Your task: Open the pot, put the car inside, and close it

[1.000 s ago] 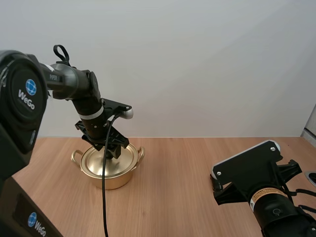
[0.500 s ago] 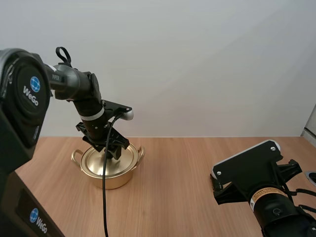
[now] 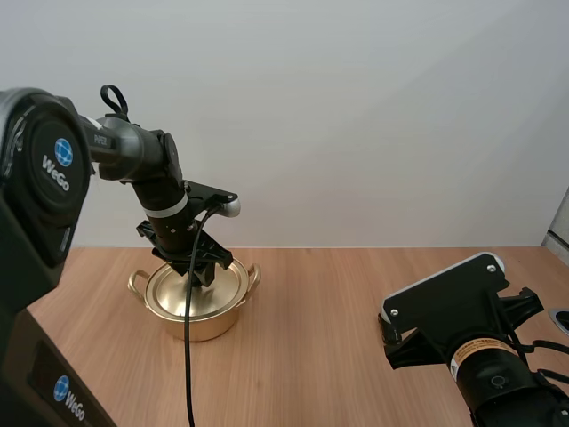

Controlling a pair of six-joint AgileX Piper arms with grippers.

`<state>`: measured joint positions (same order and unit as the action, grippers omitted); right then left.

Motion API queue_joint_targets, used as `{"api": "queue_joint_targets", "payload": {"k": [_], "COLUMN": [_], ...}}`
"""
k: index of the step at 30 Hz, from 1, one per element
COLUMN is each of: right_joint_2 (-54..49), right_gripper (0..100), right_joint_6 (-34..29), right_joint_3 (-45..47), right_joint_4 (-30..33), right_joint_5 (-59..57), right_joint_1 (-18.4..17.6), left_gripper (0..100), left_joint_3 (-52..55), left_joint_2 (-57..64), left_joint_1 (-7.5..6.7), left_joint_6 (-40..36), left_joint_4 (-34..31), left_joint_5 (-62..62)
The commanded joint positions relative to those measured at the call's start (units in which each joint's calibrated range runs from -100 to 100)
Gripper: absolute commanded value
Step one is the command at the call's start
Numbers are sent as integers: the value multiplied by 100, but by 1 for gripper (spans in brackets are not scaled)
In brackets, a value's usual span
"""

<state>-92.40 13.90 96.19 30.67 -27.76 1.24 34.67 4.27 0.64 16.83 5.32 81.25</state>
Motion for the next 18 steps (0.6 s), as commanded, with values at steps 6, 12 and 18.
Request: {"api": "queue_joint_targets", "payload": {"k": [6, 12, 18], "right_joint_2": [6, 6, 6], "right_gripper": [0, 0, 0], "right_joint_6": [-6, -6, -6], "right_joint_3": [-8, -8, -8], "right_joint_4": [-1, -1, -1], "right_joint_5": [0, 0, 0], "right_joint_1": [1, 1, 1], "left_gripper": [71, 56, 0], "left_joint_3": [2, 2, 2], "left_joint_2": [-96, -114, -114], "left_joint_1": [0, 0, 0], "left_joint_6": [1, 1, 48], "left_joint_4": [-53, -53, -53], "left_joint_5": [8, -10, -10]}}
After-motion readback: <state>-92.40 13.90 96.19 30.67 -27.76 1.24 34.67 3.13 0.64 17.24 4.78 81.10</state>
